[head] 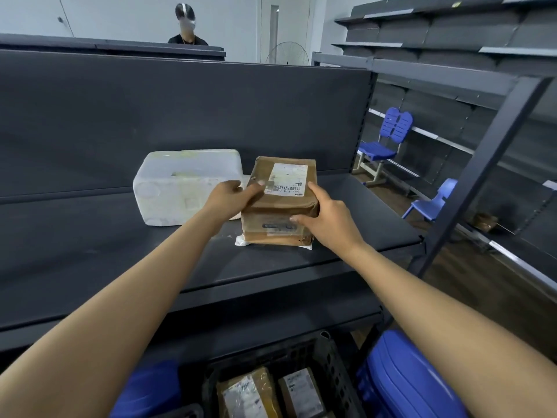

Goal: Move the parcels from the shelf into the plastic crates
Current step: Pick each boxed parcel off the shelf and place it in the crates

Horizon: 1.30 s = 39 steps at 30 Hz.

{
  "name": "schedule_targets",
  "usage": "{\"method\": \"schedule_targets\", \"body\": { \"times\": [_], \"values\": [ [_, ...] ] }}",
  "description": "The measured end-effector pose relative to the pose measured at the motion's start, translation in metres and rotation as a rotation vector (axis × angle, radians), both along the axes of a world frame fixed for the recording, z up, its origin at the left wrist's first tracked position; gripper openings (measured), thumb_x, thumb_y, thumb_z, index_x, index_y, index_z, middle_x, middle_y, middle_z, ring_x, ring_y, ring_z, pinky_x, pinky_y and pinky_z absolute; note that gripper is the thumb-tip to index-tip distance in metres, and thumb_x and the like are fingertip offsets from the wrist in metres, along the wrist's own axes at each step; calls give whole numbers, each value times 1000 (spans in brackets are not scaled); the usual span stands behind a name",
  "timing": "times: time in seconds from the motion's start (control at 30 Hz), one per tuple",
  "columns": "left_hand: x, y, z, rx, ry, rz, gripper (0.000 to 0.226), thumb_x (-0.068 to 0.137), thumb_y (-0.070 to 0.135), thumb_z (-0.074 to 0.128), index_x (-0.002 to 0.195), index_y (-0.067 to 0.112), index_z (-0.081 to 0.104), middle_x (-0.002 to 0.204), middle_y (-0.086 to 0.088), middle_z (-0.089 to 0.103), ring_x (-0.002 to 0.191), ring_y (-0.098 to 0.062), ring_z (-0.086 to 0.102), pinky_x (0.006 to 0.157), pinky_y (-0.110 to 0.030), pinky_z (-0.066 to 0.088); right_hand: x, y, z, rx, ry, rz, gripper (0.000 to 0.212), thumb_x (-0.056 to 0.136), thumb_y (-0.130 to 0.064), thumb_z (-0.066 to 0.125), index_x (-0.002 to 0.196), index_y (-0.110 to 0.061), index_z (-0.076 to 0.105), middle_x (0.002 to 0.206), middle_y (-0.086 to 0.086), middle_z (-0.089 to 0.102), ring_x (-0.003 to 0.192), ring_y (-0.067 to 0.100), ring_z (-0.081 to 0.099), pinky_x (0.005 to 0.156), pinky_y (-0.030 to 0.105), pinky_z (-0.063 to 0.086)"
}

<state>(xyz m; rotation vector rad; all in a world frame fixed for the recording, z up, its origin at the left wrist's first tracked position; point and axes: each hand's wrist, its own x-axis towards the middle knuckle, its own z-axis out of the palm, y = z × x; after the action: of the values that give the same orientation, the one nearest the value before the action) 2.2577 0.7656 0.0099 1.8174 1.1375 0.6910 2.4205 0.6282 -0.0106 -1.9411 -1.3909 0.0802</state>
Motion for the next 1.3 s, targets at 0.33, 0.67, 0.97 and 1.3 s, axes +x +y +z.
{"method": "schedule_targets", "body": {
  "times": [0.33, 0.67, 0.97, 1.3],
  "values": [
    [-26, -47, -10, -308, -126, 29, 55, 83, 49, 65, 111, 2, 63, 108, -10, 69, 101, -26, 65, 93, -38, 54, -34, -67, -15, 69, -160, 172, 84, 83, -26, 72, 151, -21, 22, 154, -3, 30, 125, 19, 53, 98, 31, 47],
    [-63, -125, -14, -115, -302, 234, 27, 91, 37, 58, 79, 14, 63, 83, -1, 68, 77, -18, 64, 67, -30, 53, -82, -121, -4, 64, 212, 182, 99, 76, -39, 75, 148, -37, 8, 125, -45, 31, 109, -28, 34, 89, -6, 28],
    [-97, -193, -23, 103, -264, 261, 24, 92, 37, 55, 95, 17, 68, 87, 2, 71, 86, -20, 66, 81, -40, 53, -114, -143, -13, 50, 536, 118, 28, 86, -48, 61, 106, -29, 65, 91, -17, 70, 86, -5, 63, 72, 14, 47],
    [-160, -234, -43, 79, -268, 268, 13, 90, 38, 59, 94, 28, 66, 86, 14, 70, 88, -13, 67, 78, -36, 55, -161, -167, -31, 36, 580, 149, 24, 86, -44, 64, 105, -29, 67, 91, -20, 70, 82, -13, 63, 66, 5, 46]
  ]
}}
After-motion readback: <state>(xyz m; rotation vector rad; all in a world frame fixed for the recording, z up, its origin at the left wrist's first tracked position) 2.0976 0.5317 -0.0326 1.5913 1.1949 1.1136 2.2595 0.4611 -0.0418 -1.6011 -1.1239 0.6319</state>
